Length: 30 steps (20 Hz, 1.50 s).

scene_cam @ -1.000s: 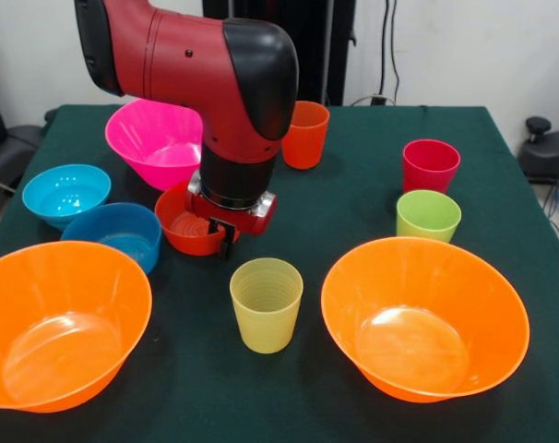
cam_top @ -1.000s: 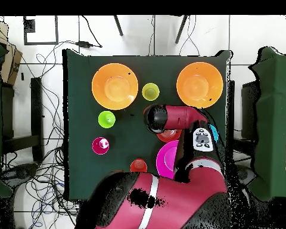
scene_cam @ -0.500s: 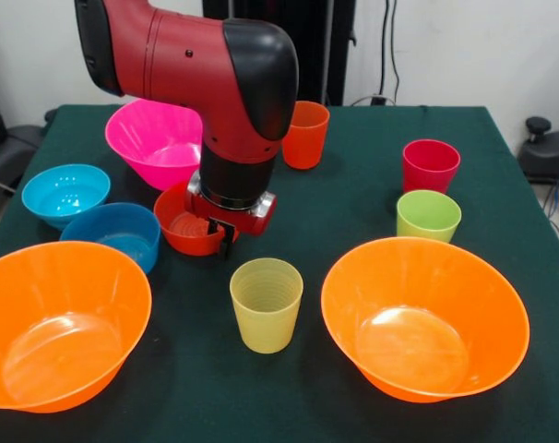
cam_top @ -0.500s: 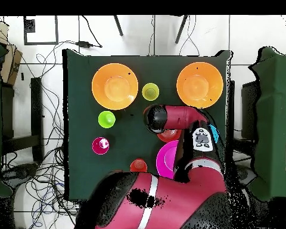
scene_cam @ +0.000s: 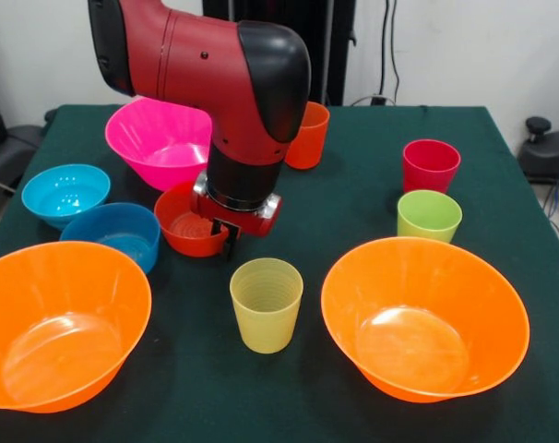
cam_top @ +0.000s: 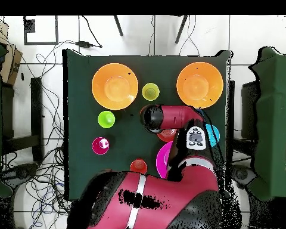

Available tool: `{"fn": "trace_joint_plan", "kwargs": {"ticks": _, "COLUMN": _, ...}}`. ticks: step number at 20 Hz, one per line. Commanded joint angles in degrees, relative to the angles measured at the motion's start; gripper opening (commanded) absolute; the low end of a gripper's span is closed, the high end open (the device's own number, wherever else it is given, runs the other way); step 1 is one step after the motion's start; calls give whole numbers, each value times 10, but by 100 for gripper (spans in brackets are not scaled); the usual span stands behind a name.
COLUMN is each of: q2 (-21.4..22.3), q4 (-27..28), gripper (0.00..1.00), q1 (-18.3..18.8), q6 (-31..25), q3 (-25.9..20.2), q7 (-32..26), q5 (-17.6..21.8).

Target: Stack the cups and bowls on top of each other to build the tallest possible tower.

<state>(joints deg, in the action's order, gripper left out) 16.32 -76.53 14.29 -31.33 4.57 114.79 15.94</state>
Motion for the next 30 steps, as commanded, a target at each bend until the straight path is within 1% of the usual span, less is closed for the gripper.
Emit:
{"fn": "trace_joint_plan", "kwargs": {"ticks": 1, "q2": -115, "q4": 9, "gripper": 0, "q1": -18, "q6": 125, "q3": -69, "q7": 100, "q5": -26}}
{"fn": "trace_joint_plan", "kwargs": {"ticks": 8, "q2": -122, "q4": 6, "gripper": 0, "q1": -34, "q6": 143, "q3": -68, "q7": 116, "q5": -55}}
{"fn": "trace_joint_plan", "kwargs": {"ticks": 14, "q2": -127, "q4": -1, "gripper": 0, "q1": -30, "q6": 159, "q3": -92, "q7": 122, "q5": -85}}
{"fn": "trace_joint_plan", "kwargs": {"ticks": 19, "q2": -126, "q4": 8, "gripper": 0, "q1": -63, "q6": 162, "q3": -63, "q7": 154, "q5": -99}}
{"fn": "trace_joint_plan", "kwargs": {"ticks": 21, "q2": -123, "q4": 13, "gripper": 0, "q1": -78, "q6": 151, "q3": -47, "q7": 163, "q5": -102}}
{"fn": "trace_joint_plan", "kwargs": {"ticks": 24, "q2": -113, "q4": 18, "gripper": 0, "q1": -98, "q6": 114, "q3": -31, "q7": 172, "q5": -116}}
{"fn": "trace_joint_plan", "kwargs": {"ticks": 30, "q2": -120, "q4": 23, "gripper": 0, "q1": -112, "q6": 110, "q3": -32, "q7": 182, "q5": -143}}
